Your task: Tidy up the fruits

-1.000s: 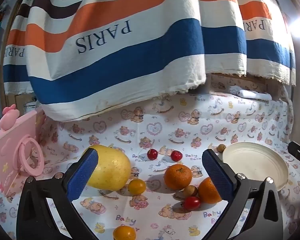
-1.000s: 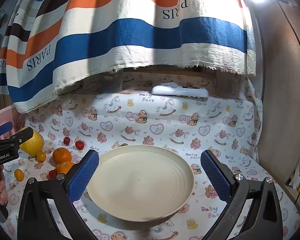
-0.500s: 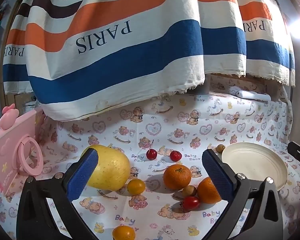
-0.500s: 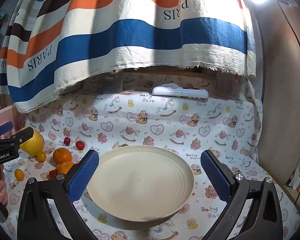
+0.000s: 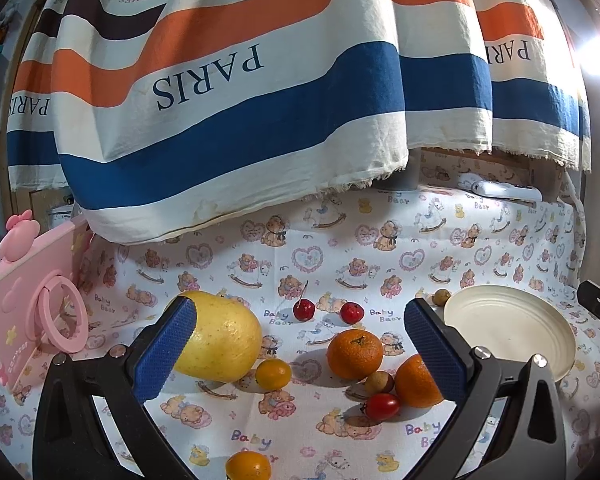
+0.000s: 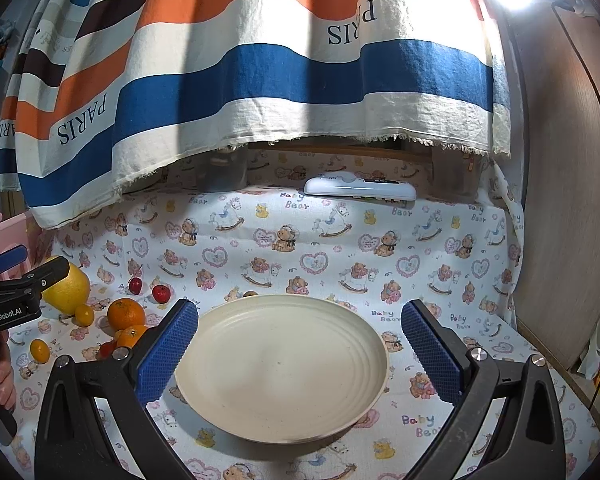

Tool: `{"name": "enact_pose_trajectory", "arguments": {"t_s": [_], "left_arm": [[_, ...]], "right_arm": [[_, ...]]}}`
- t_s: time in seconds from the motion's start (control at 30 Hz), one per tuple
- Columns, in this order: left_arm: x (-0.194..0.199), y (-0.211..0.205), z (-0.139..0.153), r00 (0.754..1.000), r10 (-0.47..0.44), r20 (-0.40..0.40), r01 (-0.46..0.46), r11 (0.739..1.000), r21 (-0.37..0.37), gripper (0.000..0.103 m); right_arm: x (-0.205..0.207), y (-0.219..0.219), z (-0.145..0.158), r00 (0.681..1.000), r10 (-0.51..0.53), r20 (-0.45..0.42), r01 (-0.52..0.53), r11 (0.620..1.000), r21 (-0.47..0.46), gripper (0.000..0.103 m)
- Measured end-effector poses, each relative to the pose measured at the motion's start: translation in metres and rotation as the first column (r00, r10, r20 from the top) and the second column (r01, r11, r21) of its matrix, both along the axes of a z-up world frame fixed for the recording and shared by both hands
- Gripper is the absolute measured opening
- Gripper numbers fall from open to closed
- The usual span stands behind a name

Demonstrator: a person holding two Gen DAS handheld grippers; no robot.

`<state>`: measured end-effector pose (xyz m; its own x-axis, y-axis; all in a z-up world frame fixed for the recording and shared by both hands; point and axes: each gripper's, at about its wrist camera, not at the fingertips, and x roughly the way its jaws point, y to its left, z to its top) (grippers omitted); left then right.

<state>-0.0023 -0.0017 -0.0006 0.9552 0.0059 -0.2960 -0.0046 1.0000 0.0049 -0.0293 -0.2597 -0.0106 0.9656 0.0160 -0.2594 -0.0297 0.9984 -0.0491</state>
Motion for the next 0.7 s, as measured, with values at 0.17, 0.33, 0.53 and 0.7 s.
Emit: {"name": "enact_pose_trajectory", "arguments": {"t_s": [0.17, 0.33, 0.53, 0.7], "left_arm": [[-0.0003, -0.0005, -0.0001, 1.0, -0.007, 0.001, 0.007, 1.0, 0.001, 0.103], [-0.0005, -0.0011, -0.0004, 1.0, -0.006, 0.001, 0.006, 1.0, 0.001, 0.103], [-0.0006, -0.0011, -0.0003, 1.0, -0.004, 0.001, 0.004, 1.0, 0.003, 0.103], [-0.0005, -0.0012, -0.0004, 1.0, -0.004, 0.001, 0.004, 1.0, 0.003, 0.103]], "right_arm": [[0.0001, 0.0, -0.0004, 1.0, 0.0, 0.001, 0.0, 1.0, 0.0, 0.102], [0.0, 0.0001, -0.0004, 1.0, 0.0, 0.001, 0.0, 1.0, -0.001, 0.102], [0.0004, 0.0002, -0.0003, 1.0, -0.001, 0.002, 0.001, 1.0, 0.0, 0.102], [0.0006, 0.0, -0.0004, 1.0, -0.001, 0.002, 0.001, 1.0, 0.0, 0.102]]}}
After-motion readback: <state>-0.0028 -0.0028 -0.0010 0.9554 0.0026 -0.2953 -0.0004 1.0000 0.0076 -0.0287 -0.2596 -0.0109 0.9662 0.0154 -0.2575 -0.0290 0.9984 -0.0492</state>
